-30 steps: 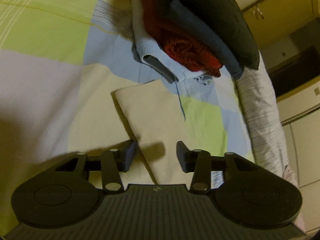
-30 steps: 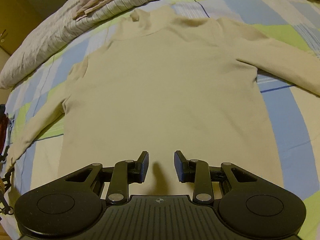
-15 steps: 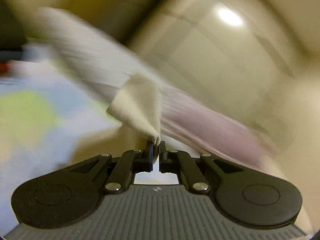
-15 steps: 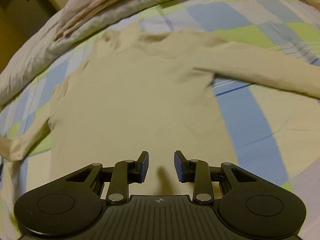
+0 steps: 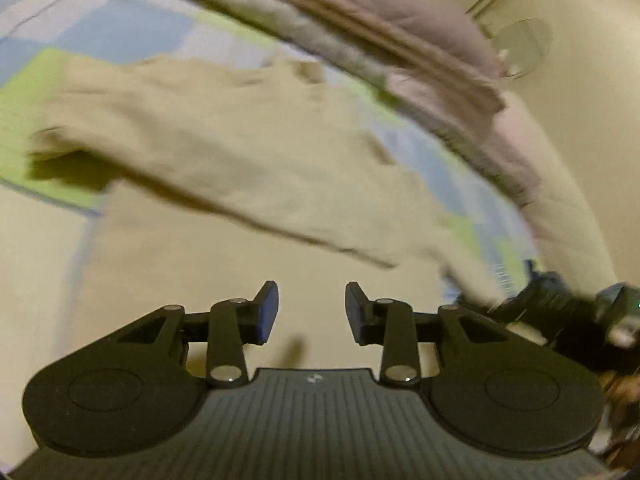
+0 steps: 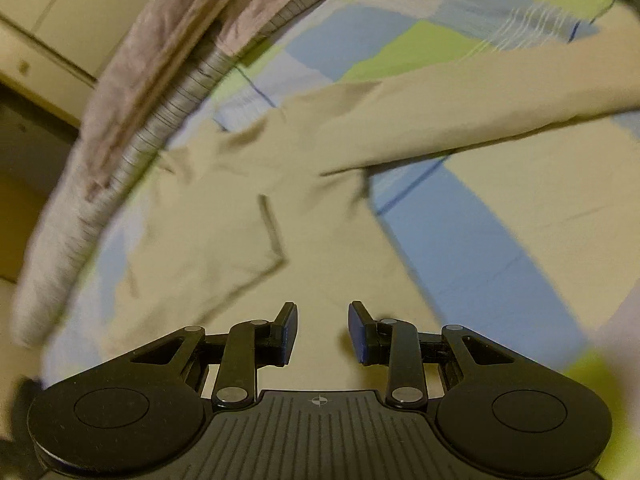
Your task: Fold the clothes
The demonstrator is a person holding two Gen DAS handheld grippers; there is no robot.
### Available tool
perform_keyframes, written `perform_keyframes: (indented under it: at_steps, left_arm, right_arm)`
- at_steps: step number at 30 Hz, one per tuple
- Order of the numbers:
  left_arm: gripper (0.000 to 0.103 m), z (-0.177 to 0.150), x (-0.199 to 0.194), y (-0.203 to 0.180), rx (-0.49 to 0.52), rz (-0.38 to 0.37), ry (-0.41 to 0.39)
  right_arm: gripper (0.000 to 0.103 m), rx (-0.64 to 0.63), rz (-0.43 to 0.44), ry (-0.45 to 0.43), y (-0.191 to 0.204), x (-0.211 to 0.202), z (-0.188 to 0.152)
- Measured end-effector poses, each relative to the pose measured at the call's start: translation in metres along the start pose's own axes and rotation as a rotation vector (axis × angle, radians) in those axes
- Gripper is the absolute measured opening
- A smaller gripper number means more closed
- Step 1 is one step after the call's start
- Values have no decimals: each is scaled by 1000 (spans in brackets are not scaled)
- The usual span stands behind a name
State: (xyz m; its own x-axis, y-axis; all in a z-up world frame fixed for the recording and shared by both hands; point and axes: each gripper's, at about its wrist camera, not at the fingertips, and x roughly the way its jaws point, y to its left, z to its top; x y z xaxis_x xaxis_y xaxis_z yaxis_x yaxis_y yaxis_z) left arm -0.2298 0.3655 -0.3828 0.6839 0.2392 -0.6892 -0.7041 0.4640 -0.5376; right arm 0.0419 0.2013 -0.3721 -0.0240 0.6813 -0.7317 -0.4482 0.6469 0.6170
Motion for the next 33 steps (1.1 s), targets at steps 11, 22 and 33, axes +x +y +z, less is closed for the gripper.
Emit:
perform_keyframes:
  at_steps: [11,22,33]
  left_arm:
    - [30,-8,-8,42,-48,112,-32]
    - [28,-5,-2,42,-14,138,-31]
    - [28,10,8,36,54,185,-43]
  right_arm:
    - [32,392,138,69,-4,96,17]
    - [2,-116,378,-325,87,30,64]
    - [2,-68,-82,-248,-23,51,101]
